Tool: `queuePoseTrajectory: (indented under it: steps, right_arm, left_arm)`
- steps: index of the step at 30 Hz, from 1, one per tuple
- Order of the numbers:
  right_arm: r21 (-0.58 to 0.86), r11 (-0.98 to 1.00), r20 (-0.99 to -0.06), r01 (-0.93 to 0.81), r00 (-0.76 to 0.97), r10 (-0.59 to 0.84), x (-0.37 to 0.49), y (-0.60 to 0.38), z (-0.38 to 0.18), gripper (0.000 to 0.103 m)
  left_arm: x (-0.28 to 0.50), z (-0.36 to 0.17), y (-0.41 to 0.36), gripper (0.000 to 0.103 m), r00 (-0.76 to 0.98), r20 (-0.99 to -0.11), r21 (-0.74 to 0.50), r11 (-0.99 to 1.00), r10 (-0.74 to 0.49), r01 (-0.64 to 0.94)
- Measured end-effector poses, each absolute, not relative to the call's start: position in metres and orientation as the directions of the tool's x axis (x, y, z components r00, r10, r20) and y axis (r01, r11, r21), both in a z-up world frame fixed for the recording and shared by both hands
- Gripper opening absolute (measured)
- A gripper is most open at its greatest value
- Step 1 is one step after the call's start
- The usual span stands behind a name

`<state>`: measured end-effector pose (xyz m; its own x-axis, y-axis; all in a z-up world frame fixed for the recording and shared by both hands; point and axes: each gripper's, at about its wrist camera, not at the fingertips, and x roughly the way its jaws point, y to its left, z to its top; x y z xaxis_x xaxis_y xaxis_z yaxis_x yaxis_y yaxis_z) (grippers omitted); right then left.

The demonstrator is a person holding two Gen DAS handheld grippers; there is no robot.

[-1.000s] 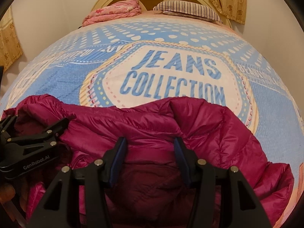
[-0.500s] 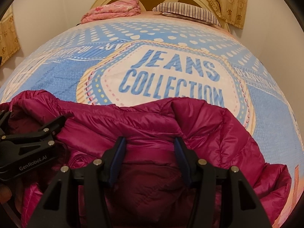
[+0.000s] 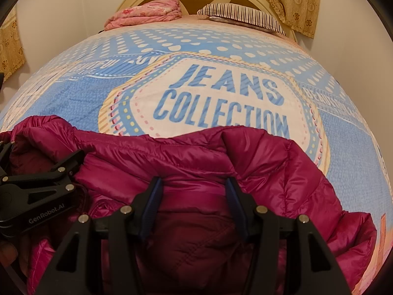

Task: Fold large clothes

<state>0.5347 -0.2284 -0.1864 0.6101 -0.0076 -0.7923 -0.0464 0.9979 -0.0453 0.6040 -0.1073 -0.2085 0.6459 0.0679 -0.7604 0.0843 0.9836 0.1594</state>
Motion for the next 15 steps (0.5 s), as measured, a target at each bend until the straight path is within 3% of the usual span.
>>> queuePoseTrajectory:
  steps: [15]
  right_arm:
    - [-0.046, 0.998, -0.792, -0.045, 0.611, -0.009, 0.5347, -0.2292, -0.187, 0.057]
  left_arm:
    - [0.6044, -0.2096, -0.1082, 0.094, 0.648, -0.758, 0.166, 0.983, 0.073, 0.083]
